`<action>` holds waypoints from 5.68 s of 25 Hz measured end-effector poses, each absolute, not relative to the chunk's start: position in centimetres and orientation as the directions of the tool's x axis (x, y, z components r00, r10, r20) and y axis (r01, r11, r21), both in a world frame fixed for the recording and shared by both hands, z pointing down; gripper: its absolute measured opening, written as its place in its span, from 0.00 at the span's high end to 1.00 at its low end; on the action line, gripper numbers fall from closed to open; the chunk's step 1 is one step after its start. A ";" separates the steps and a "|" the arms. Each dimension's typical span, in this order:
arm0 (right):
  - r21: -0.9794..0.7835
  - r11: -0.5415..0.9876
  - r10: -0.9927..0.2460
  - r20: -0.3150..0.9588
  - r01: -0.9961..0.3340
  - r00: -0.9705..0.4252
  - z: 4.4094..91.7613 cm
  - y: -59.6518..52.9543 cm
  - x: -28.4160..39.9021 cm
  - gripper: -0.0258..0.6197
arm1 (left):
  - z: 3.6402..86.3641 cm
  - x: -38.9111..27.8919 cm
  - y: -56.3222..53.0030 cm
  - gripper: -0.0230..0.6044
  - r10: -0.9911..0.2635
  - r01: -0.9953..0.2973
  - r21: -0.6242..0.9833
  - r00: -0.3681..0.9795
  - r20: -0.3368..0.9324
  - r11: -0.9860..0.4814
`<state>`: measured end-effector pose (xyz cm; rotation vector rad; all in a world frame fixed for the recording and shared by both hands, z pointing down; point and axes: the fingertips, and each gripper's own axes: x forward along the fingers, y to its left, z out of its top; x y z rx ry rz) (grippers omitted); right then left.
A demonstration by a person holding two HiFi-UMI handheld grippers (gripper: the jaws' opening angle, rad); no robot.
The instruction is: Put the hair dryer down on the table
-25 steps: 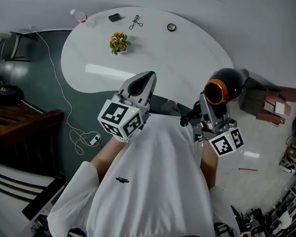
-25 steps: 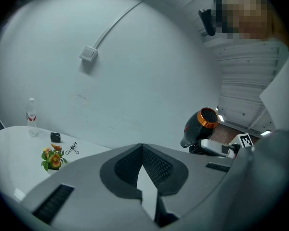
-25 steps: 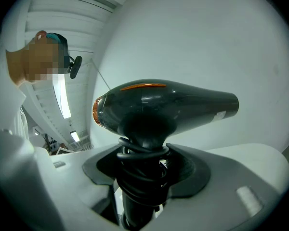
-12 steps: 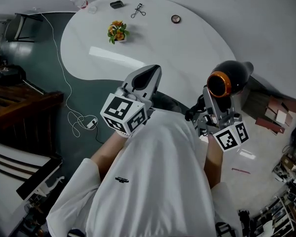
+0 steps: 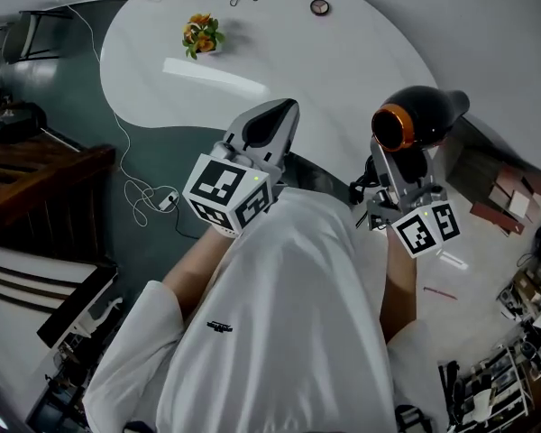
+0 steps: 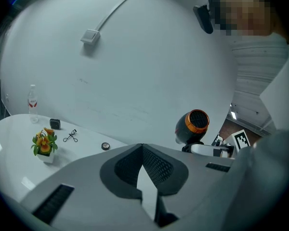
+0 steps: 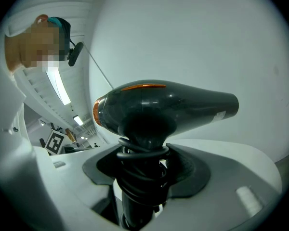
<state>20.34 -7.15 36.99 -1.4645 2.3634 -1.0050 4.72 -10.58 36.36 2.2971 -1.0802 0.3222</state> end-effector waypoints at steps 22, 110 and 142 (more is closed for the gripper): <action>-0.585 0.134 -0.803 0.408 -0.800 -0.434 47.9 -10.6 23.4 0.52 | 44.2 7.0 -13.5 0.95 -0.566 -0.784 0.402 0.620 0.543 -0.472; -0.291 0.130 -0.762 0.582 -0.948 -0.283 53.2 -12.1 21.8 0.49 | 45.4 5.7 -12.0 0.95 -0.549 -0.794 0.412 0.606 0.575 -0.447; -0.218 0.240 -0.881 0.360 -0.946 -0.306 37.5 -8.5 20.1 0.94 | 37.3 2.4 -9.2 0.95 -0.677 -0.792 0.405 0.605 0.419 -0.457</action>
